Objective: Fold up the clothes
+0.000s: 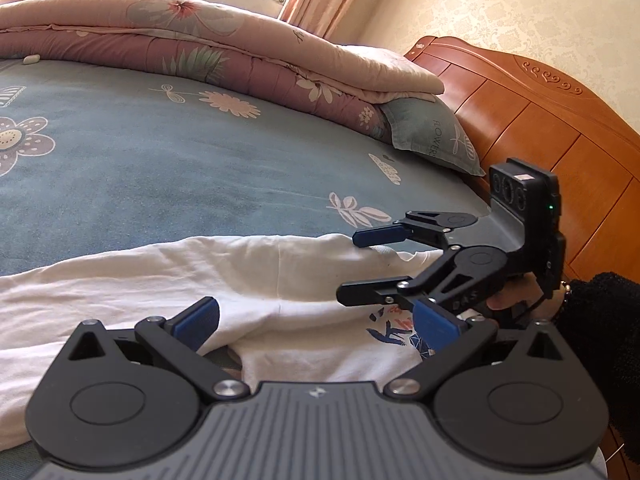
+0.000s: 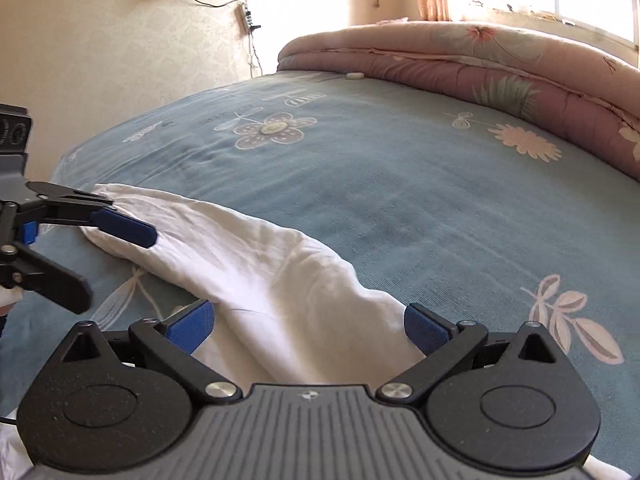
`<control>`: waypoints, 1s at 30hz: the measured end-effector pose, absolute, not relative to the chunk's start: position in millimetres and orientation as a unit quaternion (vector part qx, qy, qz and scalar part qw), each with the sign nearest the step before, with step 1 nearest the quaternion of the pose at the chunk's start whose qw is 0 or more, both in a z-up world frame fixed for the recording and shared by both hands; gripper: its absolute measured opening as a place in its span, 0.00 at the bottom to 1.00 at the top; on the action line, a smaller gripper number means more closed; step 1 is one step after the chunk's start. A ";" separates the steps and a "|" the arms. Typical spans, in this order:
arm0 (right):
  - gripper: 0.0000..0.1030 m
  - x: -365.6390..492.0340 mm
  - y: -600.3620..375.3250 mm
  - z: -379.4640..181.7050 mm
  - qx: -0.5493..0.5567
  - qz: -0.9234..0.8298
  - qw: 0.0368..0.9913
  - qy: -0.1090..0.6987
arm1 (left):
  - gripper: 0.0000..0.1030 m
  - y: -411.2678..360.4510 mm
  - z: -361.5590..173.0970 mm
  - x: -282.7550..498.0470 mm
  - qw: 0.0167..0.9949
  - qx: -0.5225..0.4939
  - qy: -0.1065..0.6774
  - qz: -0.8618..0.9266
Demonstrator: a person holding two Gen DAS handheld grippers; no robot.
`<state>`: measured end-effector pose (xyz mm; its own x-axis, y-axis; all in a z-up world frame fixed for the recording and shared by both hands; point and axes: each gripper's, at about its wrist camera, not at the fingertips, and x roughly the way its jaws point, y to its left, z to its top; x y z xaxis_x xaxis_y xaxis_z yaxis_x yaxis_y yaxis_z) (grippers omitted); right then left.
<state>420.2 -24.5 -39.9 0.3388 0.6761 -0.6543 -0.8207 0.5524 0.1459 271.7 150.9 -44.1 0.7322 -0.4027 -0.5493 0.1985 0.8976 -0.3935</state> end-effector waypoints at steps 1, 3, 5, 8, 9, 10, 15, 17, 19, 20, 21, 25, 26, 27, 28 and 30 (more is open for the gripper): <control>1.00 427.4 -24.8 -48.4 -0.096 0.454 0.814 0.349 | 0.99 150.2 -44.5 271.9 0.918 -0.154 0.328 -0.163; 1.00 437.3 -25.4 -56.1 -0.085 0.444 0.822 0.347 | 0.99 150.6 -44.4 272.0 0.917 -0.156 0.326 -0.167; 1.00 448.9 -25.3 -57.7 -0.078 0.435 0.829 0.343 | 0.99 151.4 -44.8 271.8 0.917 -0.157 0.326 -0.167; 1.00 476.2 -28.8 -67.3 -0.042 0.426 0.820 0.381 | 0.99 151.1 -44.6 272.8 0.917 -0.157 0.328 -0.165; 1.00 484.4 -30.8 -72.0 -0.021 0.429 0.809 0.402 | 0.99 151.2 -44.4 272.8 0.917 -0.157 0.328 -0.165; 1.00 486.4 -33.7 -74.9 -0.001 0.434 0.800 0.414 | 0.99 151.5 -44.0 272.4 0.917 -0.157 0.327 -0.165; 1.00 428.2 -40.2 -55.8 -0.001 0.486 0.787 0.379 | 0.99 153.5 -44.0 272.8 0.917 -0.163 0.325 -0.164; 1.00 394.0 -39.3 -51.4 -0.032 0.497 0.787 0.363 | 0.99 151.5 -45.4 274.0 0.916 -0.163 0.327 -0.164; 1.00 366.1 -35.5 -58.0 -0.072 0.494 0.786 0.363 | 0.99 147.2 -47.9 275.5 0.915 -0.159 0.330 -0.167; 1.00 356.5 -34.0 -63.6 -0.087 0.489 0.790 0.359 | 0.99 144.4 -49.4 276.1 0.914 -0.157 0.333 -0.169; 1.00 349.2 -33.7 -68.6 -0.095 0.485 0.795 0.350 | 0.99 141.3 -50.9 276.6 0.914 -0.153 0.335 -0.171; 1.00 336.8 -38.4 -73.8 -0.056 0.453 0.827 0.328 | 0.99 129.8 -57.6 276.0 0.913 -0.139 0.336 -0.183; 1.00 334.1 -40.2 -74.5 -0.045 0.447 0.831 0.327 | 0.99 127.1 -60.1 276.0 0.913 -0.134 0.338 -0.187; 1.00 331.4 -42.0 -75.2 -0.035 0.440 0.836 0.326 | 0.99 123.7 -62.6 276.4 0.913 -0.126 0.340 -0.189; 1.00 328.8 -43.8 -75.8 -0.025 0.434 0.840 0.325 | 0.99 119.3 -62.6 277.1 0.914 -0.118 0.339 -0.188; 1.00 323.6 -47.3 -76.9 -0.008 0.423 0.846 0.323 | 0.99 108.5 -56.5 277.9 0.920 -0.096 0.332 -0.184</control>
<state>323.6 -47.3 -76.9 0.4326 0.7114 -0.5538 -0.7215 0.6415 0.2605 277.9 108.5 -56.5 0.7120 -0.4026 -0.5753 0.2748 0.9137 -0.2995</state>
